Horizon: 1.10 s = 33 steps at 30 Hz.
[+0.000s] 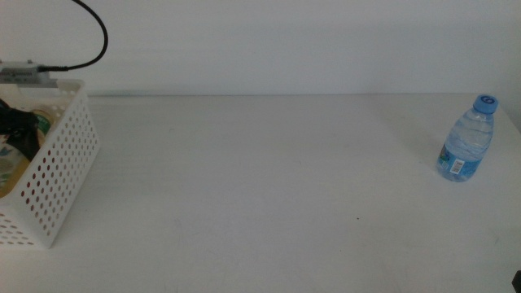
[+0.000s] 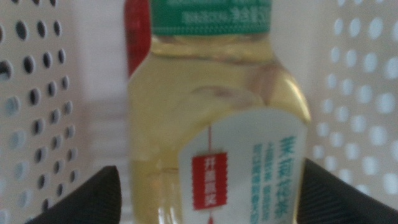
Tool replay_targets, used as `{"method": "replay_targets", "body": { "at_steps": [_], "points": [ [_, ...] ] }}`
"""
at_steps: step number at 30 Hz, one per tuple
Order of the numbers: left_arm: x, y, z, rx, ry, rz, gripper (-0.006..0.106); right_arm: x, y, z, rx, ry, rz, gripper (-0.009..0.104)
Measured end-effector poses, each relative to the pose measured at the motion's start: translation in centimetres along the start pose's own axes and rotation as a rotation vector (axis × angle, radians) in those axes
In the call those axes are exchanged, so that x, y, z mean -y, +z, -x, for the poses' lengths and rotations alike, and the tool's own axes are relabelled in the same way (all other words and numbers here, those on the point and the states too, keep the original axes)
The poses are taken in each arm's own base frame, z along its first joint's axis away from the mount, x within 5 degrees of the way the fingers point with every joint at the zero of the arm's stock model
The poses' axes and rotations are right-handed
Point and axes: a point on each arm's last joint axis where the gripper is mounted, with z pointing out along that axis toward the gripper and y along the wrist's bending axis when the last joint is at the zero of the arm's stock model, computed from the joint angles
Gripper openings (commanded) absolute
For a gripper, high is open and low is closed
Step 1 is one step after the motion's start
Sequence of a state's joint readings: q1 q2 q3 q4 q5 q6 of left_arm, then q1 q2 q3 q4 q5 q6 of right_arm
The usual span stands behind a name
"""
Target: Use arms to grab the bottles and put them into the dustbin to the left of the table.
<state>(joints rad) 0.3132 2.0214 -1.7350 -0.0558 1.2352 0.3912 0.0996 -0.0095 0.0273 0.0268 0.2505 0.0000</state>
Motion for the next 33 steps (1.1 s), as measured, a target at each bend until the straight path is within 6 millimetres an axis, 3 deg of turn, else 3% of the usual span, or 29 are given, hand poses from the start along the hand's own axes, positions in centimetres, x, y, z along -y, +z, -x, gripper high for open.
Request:
{"method": "replay_targets", "body": {
  "at_steps": [10, 21, 26, 33],
  "points": [
    [0.2, -3.6, 1.0, 0.124, -0.026, 0.002, 0.09, 0.0, 0.0, 0.0, 0.0, 0.0, 0.0, 0.079],
    [2.8, -12.2, -1.1, 0.349, -0.052, -0.063, 0.09, 0.0, 0.0, 0.0, 0.0, 0.0, 0.0, 0.079],
    [5.6, -15.3, -3.7, 0.46, 0.016, -0.205, 0.09, 0.0, 0.0, 0.0, 0.0, 0.0, 0.0, 0.079],
    [10.3, -16.7, -8.2, 0.639, 0.12, -0.378, 0.09, 0.0, 0.0, 0.0, 0.0, 0.0, 0.0, 0.079]
  ]
}}
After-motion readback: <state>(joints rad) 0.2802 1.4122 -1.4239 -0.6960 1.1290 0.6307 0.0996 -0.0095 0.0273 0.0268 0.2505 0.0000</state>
